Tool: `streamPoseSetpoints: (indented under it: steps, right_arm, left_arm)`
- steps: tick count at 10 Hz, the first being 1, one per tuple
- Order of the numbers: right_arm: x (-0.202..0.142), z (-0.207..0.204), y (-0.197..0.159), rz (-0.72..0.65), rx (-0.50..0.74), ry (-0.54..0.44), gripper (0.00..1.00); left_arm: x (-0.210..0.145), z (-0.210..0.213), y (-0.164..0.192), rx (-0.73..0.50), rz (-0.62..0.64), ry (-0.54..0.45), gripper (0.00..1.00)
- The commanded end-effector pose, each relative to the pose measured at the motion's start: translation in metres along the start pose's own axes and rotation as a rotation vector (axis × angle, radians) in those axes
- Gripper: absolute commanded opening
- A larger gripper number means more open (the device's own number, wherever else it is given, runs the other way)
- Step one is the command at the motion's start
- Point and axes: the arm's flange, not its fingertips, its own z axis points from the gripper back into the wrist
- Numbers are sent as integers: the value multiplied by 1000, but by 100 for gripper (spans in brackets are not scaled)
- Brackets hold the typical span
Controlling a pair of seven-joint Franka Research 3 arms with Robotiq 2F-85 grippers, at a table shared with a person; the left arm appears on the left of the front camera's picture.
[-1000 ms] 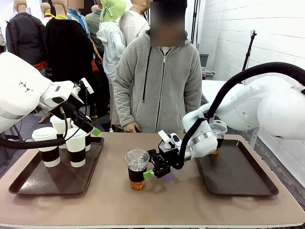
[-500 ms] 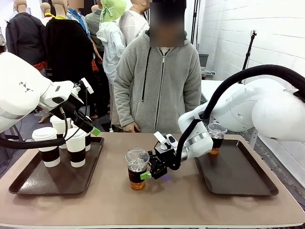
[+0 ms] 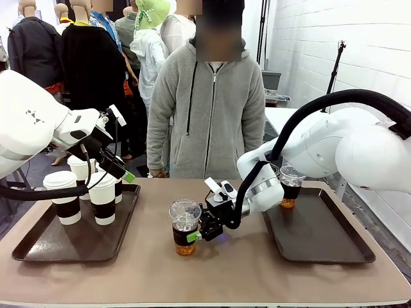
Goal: Distribute the coffee onto the tray.
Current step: Pick up another iced Americano from the middle of the table and place it on the right Handle tray.
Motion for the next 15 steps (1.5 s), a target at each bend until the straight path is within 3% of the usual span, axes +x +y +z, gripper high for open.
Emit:
streamPoseSetpoints:
  steps: [1, 7, 11, 15]
  right_arm:
    - [0, 1, -6, -6, 40, -10, 64]
    - [18, 12, 7, 25, 19, 0, 64]
    - [68, 58, 65, 85, -125, 18, 64]
    - [83, 104, 148, 81, -313, -4, 64]
  left_arm:
    - [-3, -2, 4, -17, -17, -25, 100]
    - [-3, -2, 4, -17, -17, -25, 100]
    - [-3, -2, 4, -17, -17, -25, 100]
    - [-3, -2, 4, -17, -17, -25, 100]
